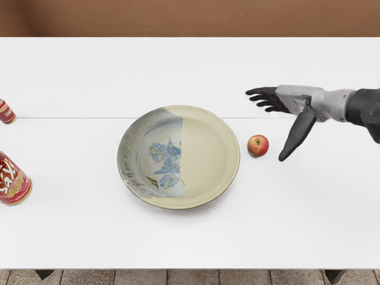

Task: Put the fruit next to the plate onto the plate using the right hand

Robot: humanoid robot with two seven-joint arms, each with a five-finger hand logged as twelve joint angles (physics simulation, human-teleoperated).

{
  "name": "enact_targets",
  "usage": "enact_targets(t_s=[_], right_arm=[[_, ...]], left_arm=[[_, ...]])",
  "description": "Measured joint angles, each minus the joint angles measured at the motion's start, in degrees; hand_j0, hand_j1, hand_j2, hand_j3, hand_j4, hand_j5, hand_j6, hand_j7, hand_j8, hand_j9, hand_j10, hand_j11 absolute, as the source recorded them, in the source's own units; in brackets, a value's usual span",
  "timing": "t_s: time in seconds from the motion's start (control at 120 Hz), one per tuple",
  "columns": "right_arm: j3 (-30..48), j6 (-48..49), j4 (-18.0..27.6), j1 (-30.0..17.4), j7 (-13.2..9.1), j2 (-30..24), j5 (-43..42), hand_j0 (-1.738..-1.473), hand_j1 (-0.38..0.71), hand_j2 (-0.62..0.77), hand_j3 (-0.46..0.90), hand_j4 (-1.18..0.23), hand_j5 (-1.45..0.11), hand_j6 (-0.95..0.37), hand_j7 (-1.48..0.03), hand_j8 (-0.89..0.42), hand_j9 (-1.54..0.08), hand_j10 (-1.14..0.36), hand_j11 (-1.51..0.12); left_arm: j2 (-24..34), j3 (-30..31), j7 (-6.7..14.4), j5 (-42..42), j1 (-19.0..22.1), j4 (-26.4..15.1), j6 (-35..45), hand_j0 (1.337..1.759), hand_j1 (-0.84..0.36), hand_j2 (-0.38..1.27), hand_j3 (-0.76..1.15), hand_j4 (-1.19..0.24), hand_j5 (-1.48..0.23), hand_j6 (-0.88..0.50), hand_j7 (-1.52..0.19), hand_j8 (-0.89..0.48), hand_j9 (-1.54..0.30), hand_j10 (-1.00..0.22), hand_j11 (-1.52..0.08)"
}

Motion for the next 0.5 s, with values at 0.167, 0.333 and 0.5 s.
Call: enact_targets(t_s=[0.167,0.333,0.5], right_arm=[[-0.7,-20.01,1.58,-6.49,-8.51,7.76,-17.25,-1.658,-0.29,-0.01,0.0,-0.05,-0.06,-0.05,-0.06,-0.05,-0.06,-0.05,-0.06],[-1.66,-29.58,0.66,-13.02,-12.96,14.15,-37.27,-1.658,-0.27,-0.01,0.0,-0.07,-0.09,-0.08,-0.09,-0.07,-0.09,-0.07,-0.09],[-3.62,-31.95,-1.98,-14.76,-13.86,17.99,-43.27,-1.658,-0.2,-0.02,0.0,-0.13,-0.17,-0.13,-0.17,-0.13,-0.17,-0.13,-0.17]], left_arm=[[0.0,-0.01,0.0,0.0,0.03,0.0,0.0,1.658,0.07,0.05,0.0,-0.23,-0.3,-0.23,-0.3,-0.23,-0.3,-0.23,-0.3],[0.0,0.0,0.0,0.0,0.02,0.0,0.0,1.658,0.07,0.05,0.0,-0.23,-0.3,-0.23,-0.3,-0.23,-0.3,-0.23,-0.3],[0.0,-0.02,0.0,0.0,0.0,0.0,0.0,1.658,0.07,0.05,0.0,-0.23,-0.3,-0.23,-0.3,-0.23,-0.3,-0.23,-0.3]])
